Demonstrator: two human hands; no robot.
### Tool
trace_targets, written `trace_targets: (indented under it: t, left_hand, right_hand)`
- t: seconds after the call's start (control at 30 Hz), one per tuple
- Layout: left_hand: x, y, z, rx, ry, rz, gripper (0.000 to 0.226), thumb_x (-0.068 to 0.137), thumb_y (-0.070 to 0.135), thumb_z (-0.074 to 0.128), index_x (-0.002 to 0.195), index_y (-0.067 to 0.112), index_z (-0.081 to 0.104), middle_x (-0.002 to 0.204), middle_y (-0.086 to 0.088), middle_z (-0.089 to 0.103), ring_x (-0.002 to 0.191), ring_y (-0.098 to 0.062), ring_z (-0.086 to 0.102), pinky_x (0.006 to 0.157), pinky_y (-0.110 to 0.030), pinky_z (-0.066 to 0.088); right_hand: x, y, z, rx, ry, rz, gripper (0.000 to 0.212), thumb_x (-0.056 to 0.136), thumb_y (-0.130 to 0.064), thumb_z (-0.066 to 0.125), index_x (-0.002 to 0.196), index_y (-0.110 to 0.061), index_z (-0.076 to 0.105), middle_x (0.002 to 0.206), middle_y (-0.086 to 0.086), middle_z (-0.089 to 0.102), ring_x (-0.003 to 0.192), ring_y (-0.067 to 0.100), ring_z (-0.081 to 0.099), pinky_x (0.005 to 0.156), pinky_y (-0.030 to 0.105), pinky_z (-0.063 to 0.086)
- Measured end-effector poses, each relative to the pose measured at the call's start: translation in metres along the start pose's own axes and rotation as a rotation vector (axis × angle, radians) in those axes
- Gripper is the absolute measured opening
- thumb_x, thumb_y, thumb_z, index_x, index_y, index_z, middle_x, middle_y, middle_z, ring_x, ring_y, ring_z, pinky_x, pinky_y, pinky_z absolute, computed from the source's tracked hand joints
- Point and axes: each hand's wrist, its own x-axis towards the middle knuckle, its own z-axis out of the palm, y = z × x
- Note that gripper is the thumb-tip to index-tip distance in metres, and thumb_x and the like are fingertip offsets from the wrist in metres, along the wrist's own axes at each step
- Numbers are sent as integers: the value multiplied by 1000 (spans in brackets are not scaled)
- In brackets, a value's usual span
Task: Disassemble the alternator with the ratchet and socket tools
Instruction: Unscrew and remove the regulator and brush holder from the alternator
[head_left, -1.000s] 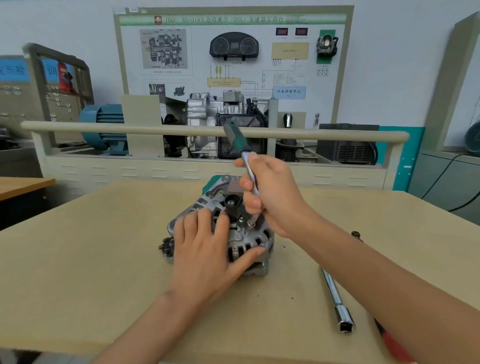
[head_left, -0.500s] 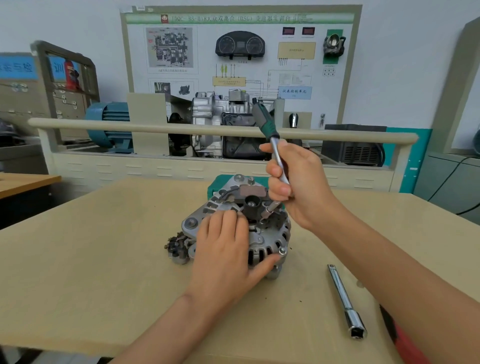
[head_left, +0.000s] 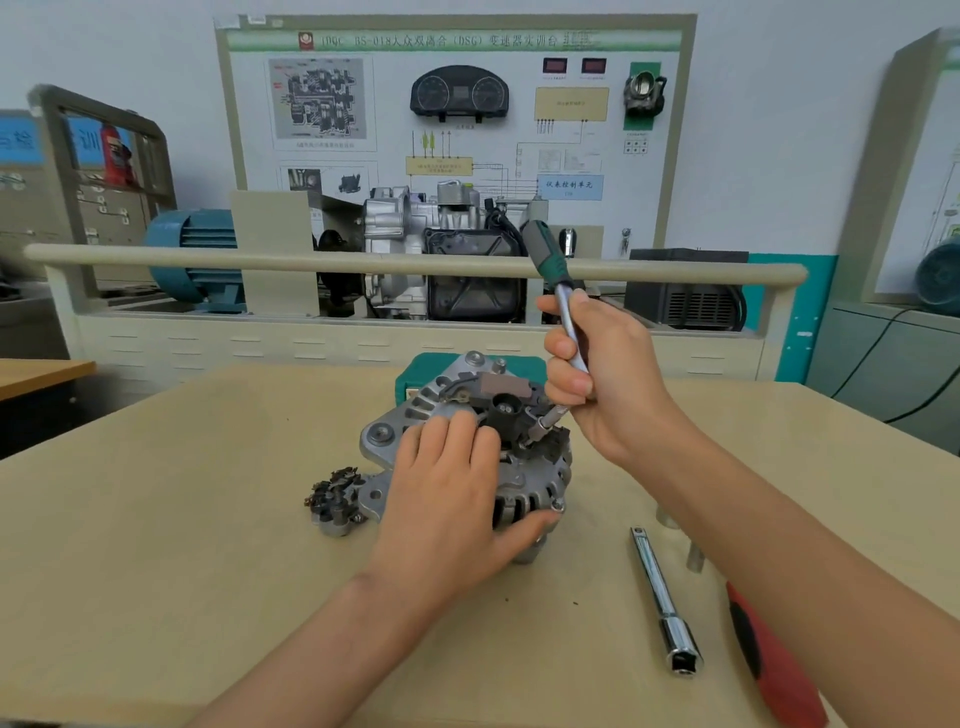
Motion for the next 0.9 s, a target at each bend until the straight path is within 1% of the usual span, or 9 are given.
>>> trace_targets:
  t: [0.1, 0.3, 0.4, 0.5, 0.6, 0.7, 0.77, 0.83, 0.9]
  left_hand:
    - [-5, -3, -1, -58, 0, -3, 56, 79, 63, 40, 77, 9, 53, 77, -4, 47, 72, -23, 45, 71, -31, 31]
    - [-7, -6, -6, -176, -63, -30, 48, 82, 54, 43, 81, 7, 57, 80, -5, 49, 77, -24, 46, 76, -33, 34]
    - [-3, -9, -11, -295, -123, -35, 45, 85, 50, 43, 92, 9, 60, 87, -1, 52, 84, -19, 44, 77, -30, 37]
    - [6, -17, -14, -457, -156, -67, 32, 89, 42, 51, 103, 14, 60, 93, 3, 57, 90, -14, 44, 80, -29, 38]
    - [21, -23, -16, -596, -166, -109, 19, 86, 36, 58, 97, 23, 65, 88, 7, 58, 84, -9, 49, 77, -25, 39]
    - [37, -27, -15, -764, -213, -174, 11, 79, 37, 65, 88, 40, 62, 85, 7, 53, 78, -3, 50, 69, -18, 37]
    - [41, -27, -14, -858, -248, -165, 21, 78, 33, 69, 89, 49, 60, 92, 9, 53, 90, 0, 49, 81, -18, 36]
    - [40, -25, -11, -804, -256, -128, 22, 80, 33, 70, 92, 49, 62, 103, 5, 54, 103, -9, 43, 93, -29, 29]
    - [40, -22, -9, -704, -224, -123, 20, 80, 36, 68, 96, 48, 63, 106, 3, 53, 101, -11, 36, 89, -26, 20]
  right_hand:
    - [0, 2, 5, -46, -33, -12, 30, 103, -22, 33, 91, -8, 55, 45, -3, 38, 27, 5, 24, 33, 12, 20]
    - [1, 2, 14, -223, -92, -37, 30, 103, -22, 33, 91, -7, 56, 42, -5, 38, 27, 6, 24, 33, 13, 20]
    - [4, 0, 20, -340, -223, 41, 30, 103, -24, 34, 95, -6, 57, 44, -5, 40, 27, 6, 26, 32, 13, 21]
    - [9, -3, 23, -461, -339, 109, 30, 102, -24, 35, 100, -4, 57, 45, -5, 39, 27, 5, 26, 31, 13, 20]
    - [11, -6, 21, -438, -405, 175, 30, 102, -26, 36, 99, -6, 59, 45, -5, 39, 28, 4, 25, 31, 13, 19]
    - [12, -8, 17, -376, -454, 219, 30, 101, -27, 36, 99, -8, 59, 46, -5, 39, 27, 3, 26, 31, 13, 20]
    - [13, -8, 16, -353, -466, 237, 29, 101, -27, 37, 98, -8, 59, 46, -5, 38, 27, 3, 27, 31, 13, 20]
    - [14, -8, 16, -313, -478, 272, 28, 100, -27, 38, 97, -8, 59, 45, -5, 38, 26, 2, 26, 30, 12, 21]
    - [12, -9, 16, -267, -490, 308, 27, 99, -27, 40, 95, -7, 59, 44, -5, 37, 25, 2, 26, 28, 12, 21]
